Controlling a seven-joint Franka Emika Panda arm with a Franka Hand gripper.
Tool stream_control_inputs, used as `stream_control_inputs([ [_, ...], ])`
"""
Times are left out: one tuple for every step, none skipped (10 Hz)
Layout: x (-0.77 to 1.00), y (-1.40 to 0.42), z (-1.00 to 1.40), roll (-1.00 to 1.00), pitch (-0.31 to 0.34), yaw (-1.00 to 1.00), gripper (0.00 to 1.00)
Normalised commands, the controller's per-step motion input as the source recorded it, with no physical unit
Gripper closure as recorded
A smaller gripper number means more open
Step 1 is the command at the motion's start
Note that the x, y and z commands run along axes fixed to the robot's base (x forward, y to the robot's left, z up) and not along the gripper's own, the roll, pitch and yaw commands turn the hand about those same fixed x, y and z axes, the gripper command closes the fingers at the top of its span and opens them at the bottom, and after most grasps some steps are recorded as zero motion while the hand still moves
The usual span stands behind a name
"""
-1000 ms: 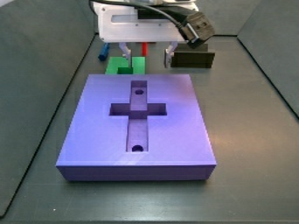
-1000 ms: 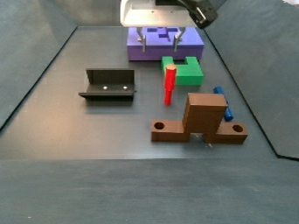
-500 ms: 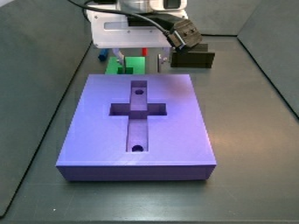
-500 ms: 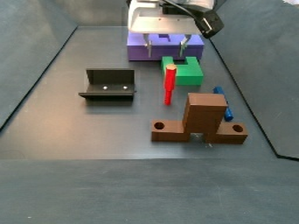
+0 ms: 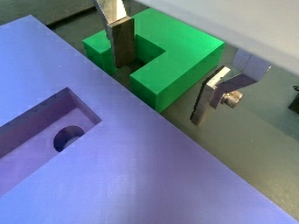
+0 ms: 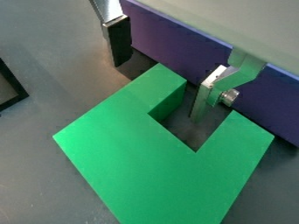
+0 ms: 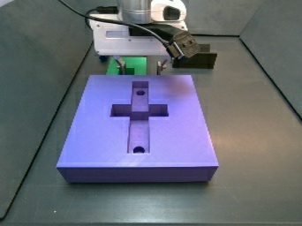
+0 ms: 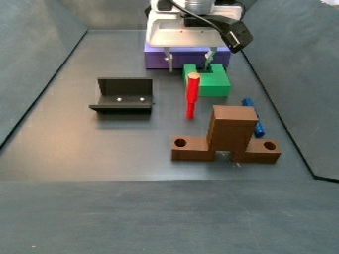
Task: Pick up the green object. Move up. Place the green object on the fixture. Regrasp the green object. Move to above the board. Insert the green object.
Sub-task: Pick up the green object.
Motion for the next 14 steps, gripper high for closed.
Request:
stream_control_inputs([
  [-0.01, 0.00, -0.10, 0.12, 0.000, -0.01, 0.00],
  [-0.03, 0.00, -0.18, 0.15, 0.000, -0.03, 0.00],
  [-0.03, 0.00, -0.20, 0.14, 0.000, -0.01, 0.00],
  [-0.01, 0.00, -0.21, 0.14, 0.000, -0.01, 0.00],
  [0.00, 0.00, -0.14, 0.10, 0.000, 0.00, 0.00],
  [0.00, 0.00, 0.00, 0.00, 0.000, 0.00, 0.00],
  [0.00, 0.00, 0.00, 0.00, 0.000, 0.00, 1.00],
  [0.00, 0.00, 0.00, 0.00, 0.000, 0.00, 1.00],
  [0.00, 0.00, 0.00, 0.00, 0.000, 0.00, 1.00],
  [0.00, 0.00, 0.00, 0.00, 0.000, 0.00, 1.00],
  [0.00, 0.00, 0.00, 0.00, 0.000, 0.00, 1.00],
  [0.00, 0.00, 0.00, 0.00, 0.000, 0.00, 1.00],
  [0.00, 0.00, 0.00, 0.00, 0.000, 0.00, 1.00],
  [0.00, 0.00, 0.00, 0.00, 0.000, 0.00, 1.00],
])
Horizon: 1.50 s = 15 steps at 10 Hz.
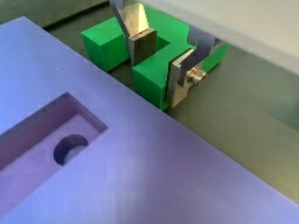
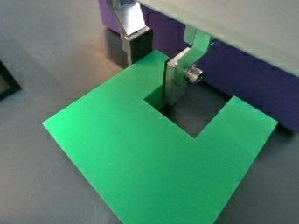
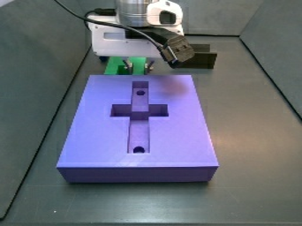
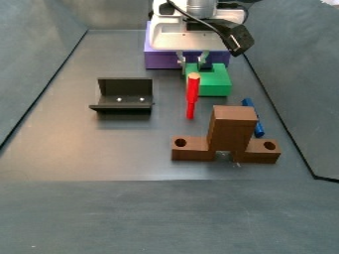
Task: Pick up the green object. Move up. Place the green object on the fixture. Regrasp the green object. Move to above the board. Insert the green object.
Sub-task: Pick up the green object, then move up, then place the green object on the fixture.
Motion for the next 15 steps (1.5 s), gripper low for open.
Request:
stream_control_inputs([
  [0.00, 0.00, 0.00, 0.00, 0.000, 0.00, 1.00],
  [0.00, 0.00, 0.00, 0.00, 0.000, 0.00, 1.00],
  [0.00, 0.00, 0.00, 0.00, 0.000, 0.00, 1.00],
  [0.00, 0.00, 0.00, 0.00, 0.000, 0.00, 1.00],
  [0.00, 0.00, 0.00, 0.00, 0.000, 0.00, 1.00],
  [0.00, 0.00, 0.00, 0.00, 0.000, 0.00, 1.00],
  [0.00, 0.00, 0.00, 0.00, 0.000, 0.00, 1.00],
  [0.00, 0.00, 0.00, 0.00, 0.000, 0.00, 1.00],
  [0.00, 0.00, 0.83, 0.00, 0.000, 0.00, 1.00],
  [-0.05, 0.03, 0.80, 0.01, 0.027, -0.03, 1.00],
  [-0.09, 0.02, 0.56, -0.02, 0.079, -0.03, 1.00],
  [-0.03, 0.01, 0.29, -0.06, 0.068, -0.02, 1.00],
  [0.00, 0.00, 0.00, -0.01, 0.000, 0.00, 1.00],
  [-0.13, 0.00, -0.07, -0.04, -0.049, -0.02, 1.00],
  [0.27, -0.03, 0.99, -0.63, -0.151, -0.23, 1.00],
])
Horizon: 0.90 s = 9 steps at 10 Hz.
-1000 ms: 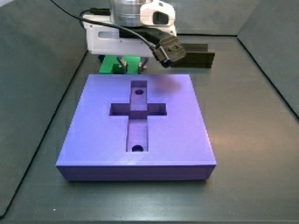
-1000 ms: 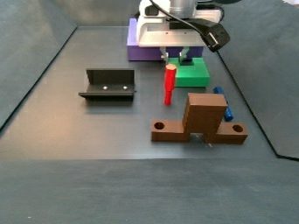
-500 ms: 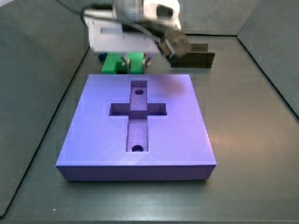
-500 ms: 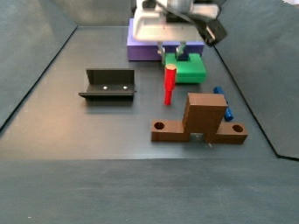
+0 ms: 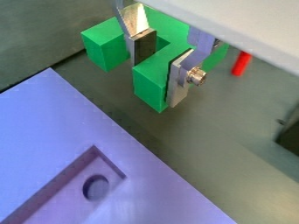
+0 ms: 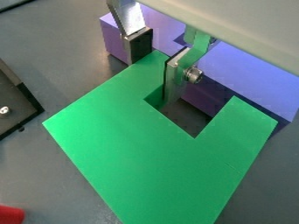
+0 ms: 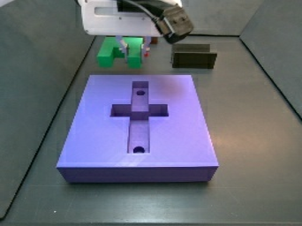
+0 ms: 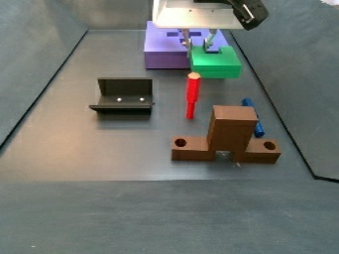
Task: Pick up the green object. Move up. Place the green object on the fixture. Regrasp the green object. Move to above the board. Insert the green object.
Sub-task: Place the green object on the fixture.
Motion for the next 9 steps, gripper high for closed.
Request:
stream_control_inputs([
  [0.56, -0.04, 0.83, -0.66, -0.171, -0.17, 1.00],
  [0.65, -0.08, 0.76, -0.62, -0.174, -0.15, 1.00],
  [0.71, -0.12, 0.71, -0.54, -0.183, -0.12, 1.00],
  [0.93, -0.18, 0.63, -0.34, -0.003, -0.11, 1.00],
  [1.00, -0.24, 0.53, -0.21, 0.009, -0.06, 1.00],
  [1.00, -0.30, 0.53, -0.12, 0.034, -0.02, 1.00],
  [1.00, -0.23, 0.57, -0.34, 0.160, -0.04, 1.00],
  [1.00, -0.12, 0.53, -0.43, 0.269, -0.03, 1.00],
  [1.00, -0.10, 0.41, -0.52, 0.240, -0.06, 1.00],
])
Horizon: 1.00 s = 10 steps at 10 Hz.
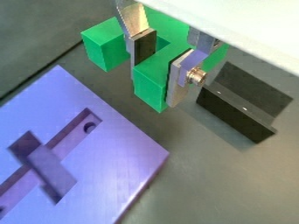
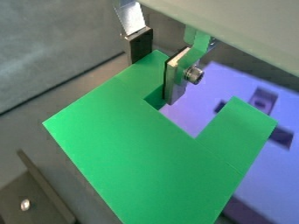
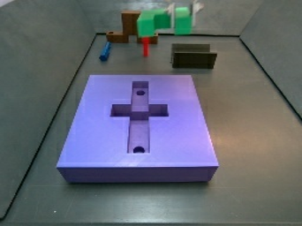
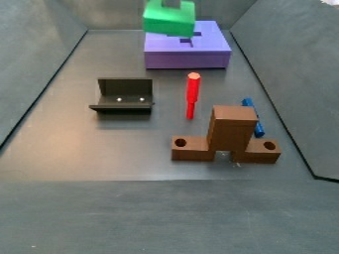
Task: Pick up the green object. Move up. Place the green object on the fixture. Regrasp the green object. Move to above the board. Insert the green object.
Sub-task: Place the green object on the fixture.
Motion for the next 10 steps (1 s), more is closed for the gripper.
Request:
stream_control_inputs([
  [1.00, -0.05, 0.33, -0.66, 0.166, -0.13, 1.00],
  [0.99, 0.00, 0.29, -0.75, 0.106, -0.20, 1.00],
  [0.95, 0.00, 0.27, -0.81, 0.011, -0.18, 1.00],
  [0.93, 0.01, 0.20, -0.83, 0.000, -0.16, 1.00],
  [0.92, 0.04, 0.11, -0.79, 0.000, -0.17, 1.00],
  [0.91, 0.09, 0.12, -0.79, 0.000, -0.11, 1.00],
  [0.87, 0.22, 0.10, -0.75, 0.000, 0.00, 1.00],
  [0.89, 0.37, 0.00, -0.65, 0.000, 0.00, 1.00],
  [0.95, 0.48, -0.09, -0.38, 0.006, 0.00, 1.00],
  [0.93, 0.55, -0.22, -0.17, 0.191, 0.00, 1.00],
])
